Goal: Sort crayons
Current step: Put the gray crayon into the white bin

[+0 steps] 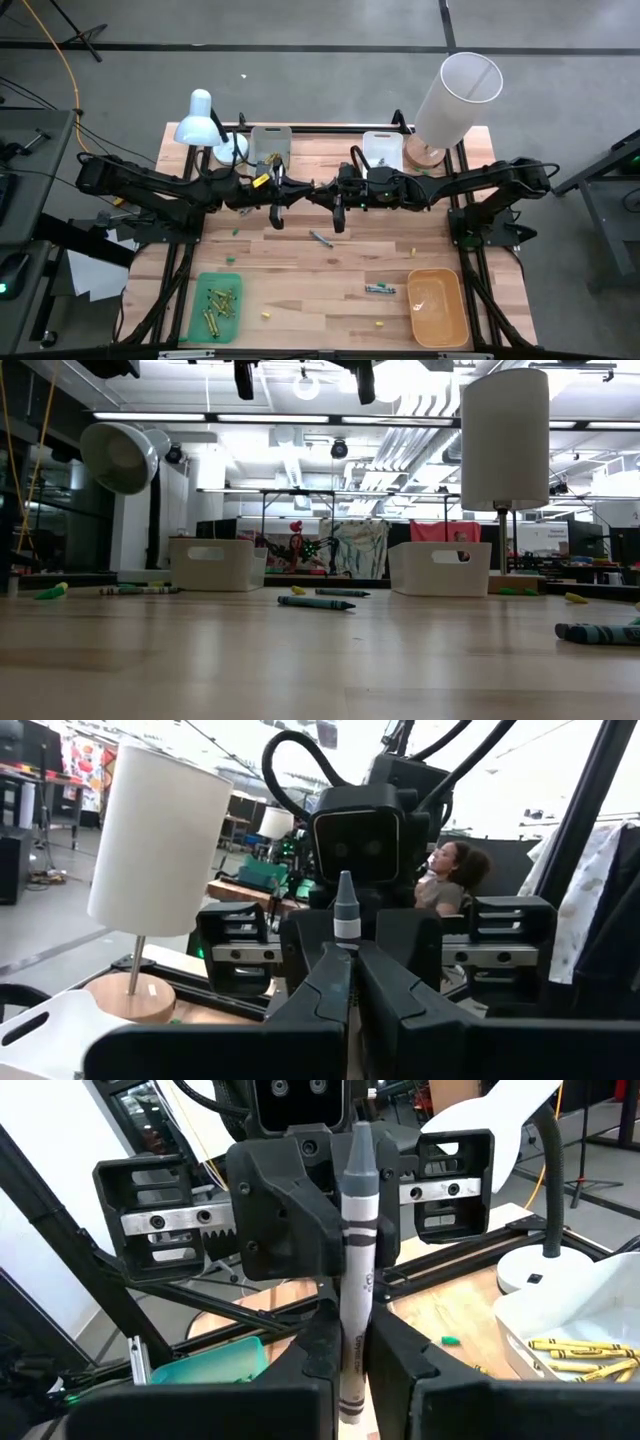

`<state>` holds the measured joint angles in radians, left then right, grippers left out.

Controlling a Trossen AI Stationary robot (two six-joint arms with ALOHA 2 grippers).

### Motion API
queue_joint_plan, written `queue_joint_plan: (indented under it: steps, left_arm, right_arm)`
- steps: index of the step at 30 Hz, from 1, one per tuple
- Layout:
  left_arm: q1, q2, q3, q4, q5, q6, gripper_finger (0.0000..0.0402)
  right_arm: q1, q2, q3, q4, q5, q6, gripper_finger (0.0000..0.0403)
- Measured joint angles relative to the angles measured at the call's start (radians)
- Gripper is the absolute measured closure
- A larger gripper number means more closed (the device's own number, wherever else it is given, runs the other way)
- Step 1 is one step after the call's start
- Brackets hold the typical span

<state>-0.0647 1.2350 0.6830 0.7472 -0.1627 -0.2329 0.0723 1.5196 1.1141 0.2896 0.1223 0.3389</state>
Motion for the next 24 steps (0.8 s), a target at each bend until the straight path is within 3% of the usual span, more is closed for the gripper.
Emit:
queue_joint_plan:
  steps: [6, 12, 19, 24]
  left_arm:
    - [0.000, -0.002, 0.000, -0.016, 0.000, -0.001, 0.0391]
    - [0.006, -0.030, 0.000, -0.078, 0.000, -0.019, 0.0348]
    - [0.030, -0.170, 0.000, -0.362, 0.000, -0.026, 0.0283]
    - [0.032, -0.302, 0.000, -0.628, -0.075, -0.028, 0.0266]
  right_arm:
    - [0.000, -0.001, 0.000, -0.005, -0.010, -0.004, 0.0396]
    - [-0.015, -0.046, 0.000, -0.096, -0.022, -0.021, 0.0399]
    - [-0.053, -0.180, 0.000, -0.366, 0.017, -0.051, 0.0401]
    - [-0.055, -0.283, 0.000, -0.690, 0.158, -0.018, 0.0401]
